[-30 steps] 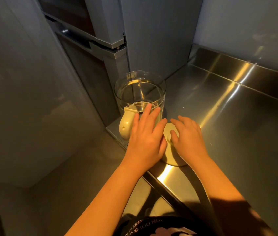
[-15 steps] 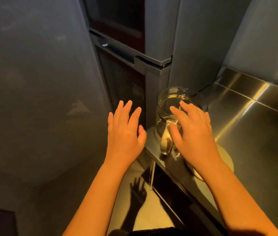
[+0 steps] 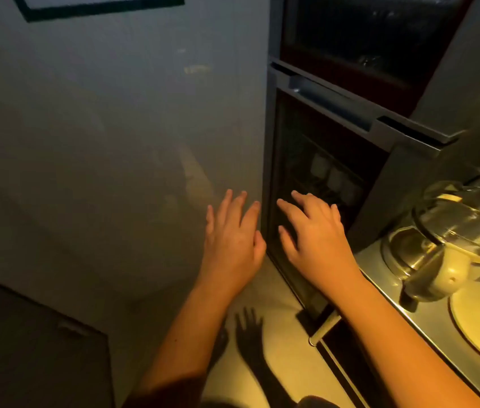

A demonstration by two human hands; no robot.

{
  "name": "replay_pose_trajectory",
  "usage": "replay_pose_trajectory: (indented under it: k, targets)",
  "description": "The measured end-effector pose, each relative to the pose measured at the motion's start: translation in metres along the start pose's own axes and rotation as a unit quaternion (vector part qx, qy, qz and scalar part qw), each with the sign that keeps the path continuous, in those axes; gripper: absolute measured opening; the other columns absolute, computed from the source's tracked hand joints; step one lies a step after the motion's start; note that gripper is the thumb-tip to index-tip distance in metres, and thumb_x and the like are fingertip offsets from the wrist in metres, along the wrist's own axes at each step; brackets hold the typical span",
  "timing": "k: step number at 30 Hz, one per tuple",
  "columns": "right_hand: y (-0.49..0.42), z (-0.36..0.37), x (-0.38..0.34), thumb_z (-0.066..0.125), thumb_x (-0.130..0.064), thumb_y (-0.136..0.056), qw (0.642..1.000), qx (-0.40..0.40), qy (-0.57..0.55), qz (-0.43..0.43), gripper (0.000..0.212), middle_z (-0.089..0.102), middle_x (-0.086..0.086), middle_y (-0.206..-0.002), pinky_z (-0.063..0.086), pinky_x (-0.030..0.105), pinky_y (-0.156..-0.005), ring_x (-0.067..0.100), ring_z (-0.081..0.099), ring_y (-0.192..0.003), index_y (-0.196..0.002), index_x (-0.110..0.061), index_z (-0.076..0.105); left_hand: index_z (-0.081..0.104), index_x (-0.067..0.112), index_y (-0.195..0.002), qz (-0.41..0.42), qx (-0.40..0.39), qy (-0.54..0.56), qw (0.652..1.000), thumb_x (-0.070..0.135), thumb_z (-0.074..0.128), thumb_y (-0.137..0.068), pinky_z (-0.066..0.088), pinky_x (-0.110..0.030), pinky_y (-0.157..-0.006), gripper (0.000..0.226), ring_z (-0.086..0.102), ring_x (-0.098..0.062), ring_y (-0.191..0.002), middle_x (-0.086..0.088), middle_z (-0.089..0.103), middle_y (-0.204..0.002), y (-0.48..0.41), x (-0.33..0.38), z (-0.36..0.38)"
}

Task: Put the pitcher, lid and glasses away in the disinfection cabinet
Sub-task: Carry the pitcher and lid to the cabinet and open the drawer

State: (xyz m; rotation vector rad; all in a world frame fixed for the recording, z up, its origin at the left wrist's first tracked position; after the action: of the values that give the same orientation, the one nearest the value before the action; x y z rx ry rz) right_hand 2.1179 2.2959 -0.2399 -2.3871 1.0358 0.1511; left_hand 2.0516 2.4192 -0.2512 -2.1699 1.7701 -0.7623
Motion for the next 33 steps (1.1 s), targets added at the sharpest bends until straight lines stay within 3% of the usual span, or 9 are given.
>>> replay_pose_trajectory:
  k: [6,11,24,26,28,30,33]
  targets:
    - [-0.032,0.035,-0.035,0.072,-0.012,-0.075,0.999,-0.026,0.003,-0.021,0.048,0.057,0.021,-0.122,0.035,0.064,-0.093,0.042,0.051,-0.116,-0.121,-0.007,0.06,0.063,0.002,-0.11,-0.009,0.017,-0.017,1.0,0.005,0.08,-0.059,0.035,-0.063,-0.091,0.054,0.052,-0.041,-0.118,-0.021,0.061,-0.119,-0.004,-0.048,-0.002]
    - [-0.067,0.063,-0.045,0.07,-0.014,-0.076,0.999,-0.04,0.006,-0.022,0.048,0.056,0.019,-0.125,0.033,0.062,-0.097,0.039,0.049,-0.119,-0.123,-0.009,0.058,0.062,0.001,-0.111,-0.02,0.018,-0.022,0.999,0.005,0.08,-0.059,0.024,-0.058,-0.094,0.055,0.052,-0.042,-0.118,-0.022,0.06,-0.119,-0.023,-0.084,0.009]
    - [-0.224,0.127,-0.004,0.067,-0.014,-0.081,0.998,-0.021,0.044,0.048,0.045,0.052,0.019,-0.13,0.026,0.062,-0.101,0.038,0.044,-0.125,-0.124,-0.009,0.057,0.061,0.002,-0.114,0.062,0.009,0.008,0.998,0.006,0.076,-0.065,0.023,-0.058,-0.095,0.051,0.052,-0.041,-0.118,-0.021,0.06,-0.12,-0.186,-0.159,0.082]
    - [-0.245,0.132,0.006,0.062,-0.017,-0.085,0.996,-0.031,0.05,0.064,0.046,0.048,0.016,-0.136,0.022,0.059,-0.105,0.036,0.038,-0.13,-0.13,-0.012,0.052,0.062,0.004,-0.113,0.082,0.007,0.017,0.996,0.008,0.071,-0.069,0.028,-0.059,-0.095,0.045,0.053,-0.04,-0.117,-0.02,0.06,-0.12,-0.21,-0.165,0.097]
    - [-0.261,0.136,0.014,0.054,-0.022,-0.091,0.993,-0.052,0.054,0.089,0.048,0.039,0.011,-0.144,0.013,0.053,-0.111,0.03,0.028,-0.137,-0.137,-0.017,0.044,0.063,0.006,-0.112,0.091,-0.015,0.019,0.996,0.017,0.054,-0.076,0.034,-0.059,-0.094,0.038,0.054,-0.038,-0.117,-0.018,0.061,-0.12,-0.23,-0.171,0.109]
    - [-0.273,0.138,0.022,0.05,-0.024,-0.093,0.991,-0.06,0.057,0.107,0.049,0.033,0.008,-0.148,0.009,0.05,-0.112,0.027,0.023,-0.139,-0.14,-0.019,0.038,0.063,0.008,-0.113,0.103,-0.039,0.021,0.994,0.024,0.04,-0.078,0.031,-0.055,-0.095,0.045,0.054,-0.037,-0.117,-0.017,0.061,-0.12,-0.245,-0.176,0.118]
    - [-0.287,0.14,0.033,0.05,-0.025,-0.093,0.986,-0.063,0.059,0.142,0.049,0.033,0.009,-0.148,0.01,0.051,-0.112,0.027,0.023,-0.139,-0.14,-0.018,0.038,0.061,0.008,-0.116,0.13,-0.044,0.021,0.99,0.022,0.043,-0.079,0.024,-0.054,-0.097,0.043,0.051,-0.037,-0.12,-0.017,0.06,-0.123,-0.266,-0.182,0.129]
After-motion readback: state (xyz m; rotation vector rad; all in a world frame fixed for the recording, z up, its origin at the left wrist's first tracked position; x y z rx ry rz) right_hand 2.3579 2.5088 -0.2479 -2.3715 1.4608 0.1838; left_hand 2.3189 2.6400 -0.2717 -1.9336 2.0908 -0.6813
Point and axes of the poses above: each hand's wrist, its own y-axis away from the middle knuckle, its own z-axis out of the palm, x = y × z, the point moved 1 cm from there along -y, towards the middle knuckle
